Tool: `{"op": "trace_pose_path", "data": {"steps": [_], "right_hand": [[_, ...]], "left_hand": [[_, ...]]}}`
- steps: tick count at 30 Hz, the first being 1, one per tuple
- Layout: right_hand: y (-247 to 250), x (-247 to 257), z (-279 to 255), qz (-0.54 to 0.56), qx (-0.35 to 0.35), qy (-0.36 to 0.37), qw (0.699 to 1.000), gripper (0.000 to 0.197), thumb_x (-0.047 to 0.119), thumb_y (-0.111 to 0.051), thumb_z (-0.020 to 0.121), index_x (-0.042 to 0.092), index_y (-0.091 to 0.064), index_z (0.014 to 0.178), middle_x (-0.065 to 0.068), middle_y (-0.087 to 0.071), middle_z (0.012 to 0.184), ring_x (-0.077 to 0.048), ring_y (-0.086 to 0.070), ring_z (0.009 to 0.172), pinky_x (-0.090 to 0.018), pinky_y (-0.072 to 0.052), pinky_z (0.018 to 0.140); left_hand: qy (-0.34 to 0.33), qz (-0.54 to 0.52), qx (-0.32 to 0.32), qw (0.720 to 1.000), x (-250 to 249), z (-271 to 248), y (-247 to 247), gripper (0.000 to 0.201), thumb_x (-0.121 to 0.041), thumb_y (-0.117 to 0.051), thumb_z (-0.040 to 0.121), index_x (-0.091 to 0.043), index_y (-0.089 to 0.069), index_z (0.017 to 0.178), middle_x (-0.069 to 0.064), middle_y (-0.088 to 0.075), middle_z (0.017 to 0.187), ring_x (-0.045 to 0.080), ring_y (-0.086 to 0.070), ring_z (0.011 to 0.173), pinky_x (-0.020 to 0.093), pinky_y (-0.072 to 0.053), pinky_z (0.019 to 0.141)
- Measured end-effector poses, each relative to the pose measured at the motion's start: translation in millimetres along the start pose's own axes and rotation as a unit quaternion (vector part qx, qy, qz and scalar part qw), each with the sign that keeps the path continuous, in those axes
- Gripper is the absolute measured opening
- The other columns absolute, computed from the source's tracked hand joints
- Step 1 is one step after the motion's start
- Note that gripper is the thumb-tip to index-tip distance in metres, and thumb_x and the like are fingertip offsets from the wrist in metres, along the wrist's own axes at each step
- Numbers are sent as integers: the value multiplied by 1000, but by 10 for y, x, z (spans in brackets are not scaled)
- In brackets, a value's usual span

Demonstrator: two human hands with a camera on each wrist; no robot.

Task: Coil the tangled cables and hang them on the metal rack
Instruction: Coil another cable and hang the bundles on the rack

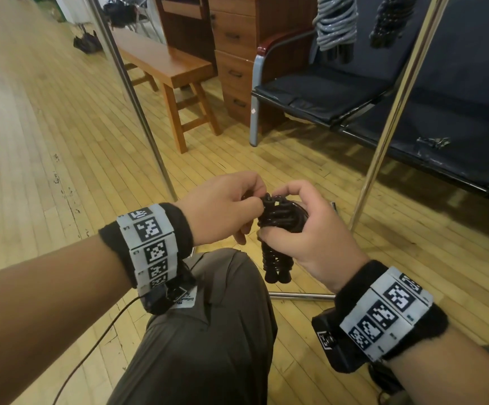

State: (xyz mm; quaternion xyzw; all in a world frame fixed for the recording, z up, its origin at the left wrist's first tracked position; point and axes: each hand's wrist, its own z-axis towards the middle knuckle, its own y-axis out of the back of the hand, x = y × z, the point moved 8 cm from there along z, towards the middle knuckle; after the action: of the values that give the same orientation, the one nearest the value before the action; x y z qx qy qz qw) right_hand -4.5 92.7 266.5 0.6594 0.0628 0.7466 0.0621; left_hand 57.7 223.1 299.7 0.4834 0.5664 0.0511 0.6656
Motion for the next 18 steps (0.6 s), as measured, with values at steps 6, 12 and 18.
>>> {"op": "trace_pose_path", "data": {"steps": [6, 12, 18], "right_hand": [[124, -36, -98, 153, -43, -62, 985, 43, 2, -76, 87, 24, -55, 118, -3, -76, 95, -31, -77, 79, -45, -65, 68], [205, 8, -220, 229, -5, -117, 966, 40, 1, -64, 95, 19, -52, 129, -16, -68, 80, -30, -66, 64, -37, -54, 50], [181, 0, -401, 216, 76, -153, 961, 62, 15, -78, 79, 40, -52, 130, -17, -69, 84, -33, -65, 67, -39, -52, 52]], "left_hand": [[10, 45, -8, 999, -178, 47, 52, 17, -19, -52, 103, -26, -59, 89, -2, -74, 67, 8, -71, 59, 29, -52, 64], [20, 31, 23, 999, -296, -20, 102, 17, -21, -52, 102, -24, -60, 87, -3, -71, 61, 8, -68, 56, 31, -52, 67], [69, 42, 159, 984, -327, -72, -321, 17, -25, -52, 105, -17, -64, 96, -1, -70, 61, 15, -72, 62, 27, -57, 65]]}}
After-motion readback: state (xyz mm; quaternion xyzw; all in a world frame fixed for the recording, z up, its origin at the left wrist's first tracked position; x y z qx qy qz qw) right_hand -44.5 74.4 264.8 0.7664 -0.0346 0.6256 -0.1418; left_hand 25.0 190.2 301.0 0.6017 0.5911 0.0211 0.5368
